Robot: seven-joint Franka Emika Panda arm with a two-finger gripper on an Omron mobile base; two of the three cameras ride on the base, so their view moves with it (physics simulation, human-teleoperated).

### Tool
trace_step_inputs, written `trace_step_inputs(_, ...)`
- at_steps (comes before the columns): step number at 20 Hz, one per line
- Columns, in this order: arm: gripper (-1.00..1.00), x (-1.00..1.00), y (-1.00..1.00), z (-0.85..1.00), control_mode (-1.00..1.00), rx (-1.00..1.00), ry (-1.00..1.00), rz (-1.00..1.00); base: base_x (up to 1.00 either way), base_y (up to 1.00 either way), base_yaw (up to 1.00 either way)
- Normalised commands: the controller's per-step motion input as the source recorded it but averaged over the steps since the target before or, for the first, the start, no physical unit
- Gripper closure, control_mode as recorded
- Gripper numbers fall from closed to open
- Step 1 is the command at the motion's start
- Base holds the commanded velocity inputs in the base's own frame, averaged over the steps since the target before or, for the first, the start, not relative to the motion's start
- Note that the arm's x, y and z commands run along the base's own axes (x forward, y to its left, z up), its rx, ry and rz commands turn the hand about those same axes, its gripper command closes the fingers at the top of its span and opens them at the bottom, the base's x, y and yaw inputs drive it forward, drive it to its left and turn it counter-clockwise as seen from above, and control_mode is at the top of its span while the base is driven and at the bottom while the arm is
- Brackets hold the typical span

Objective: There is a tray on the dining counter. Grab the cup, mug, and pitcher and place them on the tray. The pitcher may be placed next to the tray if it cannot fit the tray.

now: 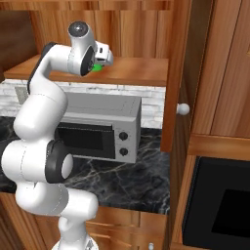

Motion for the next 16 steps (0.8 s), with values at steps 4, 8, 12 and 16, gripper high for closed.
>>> trace_step_inputs(4, -1.0, 0.0, 0.0, 0.0, -1.0, 0.0, 0.0, 0.0, 0.0, 0.0, 0.0)
trace_step_inputs(8, -1.0, 0.0, 0.0, 0.0, -1.0, 0.0, 0.0, 0.0, 0.0, 0.0, 0.0)
trace_step_inputs(12, -1.0, 0.0, 0.0, 0.0, -1.0, 0.0, 0.0, 0.0, 0.0, 0.0, 0.0)
trace_step_inputs(16, 1.0, 0.0, 0.0, 0.0, -1.0, 0.0, 0.0, 0.0, 0.0, 0.0, 0.0)
